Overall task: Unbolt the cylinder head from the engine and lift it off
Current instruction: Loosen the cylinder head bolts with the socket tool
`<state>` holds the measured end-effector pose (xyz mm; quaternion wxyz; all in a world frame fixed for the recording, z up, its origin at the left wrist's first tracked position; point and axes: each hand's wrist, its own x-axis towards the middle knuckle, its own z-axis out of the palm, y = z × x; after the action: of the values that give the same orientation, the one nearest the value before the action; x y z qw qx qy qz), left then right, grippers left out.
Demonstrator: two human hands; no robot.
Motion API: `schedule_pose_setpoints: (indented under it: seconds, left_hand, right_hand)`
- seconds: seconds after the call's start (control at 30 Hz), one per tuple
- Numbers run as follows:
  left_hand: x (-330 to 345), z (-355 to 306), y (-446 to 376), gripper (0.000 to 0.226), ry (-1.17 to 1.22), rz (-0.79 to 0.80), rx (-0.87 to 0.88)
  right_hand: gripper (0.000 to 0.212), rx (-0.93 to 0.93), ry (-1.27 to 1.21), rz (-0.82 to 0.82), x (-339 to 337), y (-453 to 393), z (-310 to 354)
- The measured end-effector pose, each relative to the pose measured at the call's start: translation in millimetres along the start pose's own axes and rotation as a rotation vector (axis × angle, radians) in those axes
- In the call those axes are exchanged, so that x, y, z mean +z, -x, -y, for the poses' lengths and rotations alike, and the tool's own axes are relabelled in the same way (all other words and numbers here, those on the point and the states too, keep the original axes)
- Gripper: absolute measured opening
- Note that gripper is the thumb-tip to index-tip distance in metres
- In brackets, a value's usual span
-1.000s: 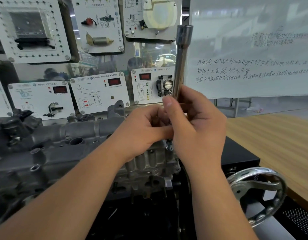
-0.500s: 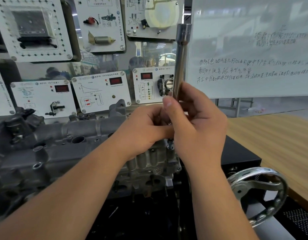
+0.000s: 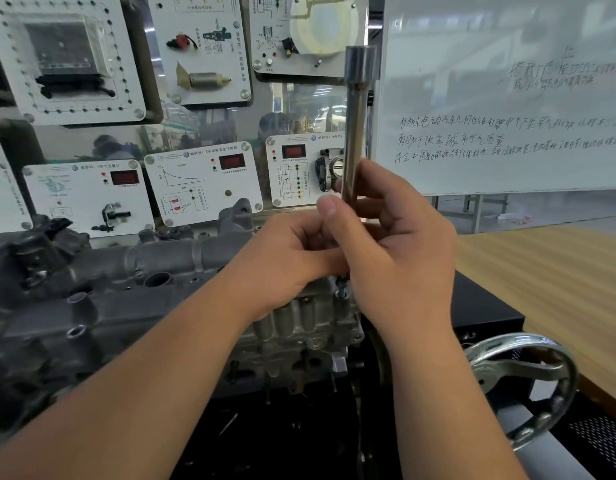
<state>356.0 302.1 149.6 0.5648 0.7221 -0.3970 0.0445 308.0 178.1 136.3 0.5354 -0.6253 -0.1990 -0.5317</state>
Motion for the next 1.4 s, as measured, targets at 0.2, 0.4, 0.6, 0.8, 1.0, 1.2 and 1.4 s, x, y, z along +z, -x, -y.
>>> schedule_pose_setpoints:
  seconds: [0.2,0.4,0.6,0.8,1.0,1.2,1.4]
  left_hand:
    - [1.5,1.9,-0.4,0.029,0.002,-0.032,-0.023]
    - [1.1,-1.5,1.2,0.038,0.004,0.004,-0.025]
    - [2.2,1.2,-0.6,0.024,-0.086,-0.049,-0.018]
    - [1.6,-0.5,1.7,0.013,-0.015,0.026,-0.027]
    - [4.0,0.0,-1.4,0.039,-0.133,-0.005,0.015]
    - [1.5,0.3,2.6,0.023,-0.004,0.014,0.007]
    - [2.6,-0.7,3.8,0.031,-0.010,-0.005,0.043]
  right_hand:
    - [0.042,0.045,-0.035,-0.067,0.3,2.3,-3.2]
    - [0.036,0.067,-0.098,0.013,0.5,2.0,-1.6]
    - [0.020,0.065,-0.022,-0.059,-1.3,1.1,-2.0]
    - [0.041,0.100,-0.100,-0.017,-0.6,2.1,-0.4]
    - [0.025,0.135,-0.048,-0.026,1.2,1.5,-0.5]
    - [0.031,0.122,-0.008,0.010,-3.4,1.1,-0.4]
    - [0.045,0.123,-0.001,0.102,-4.3,0.6,-0.4]
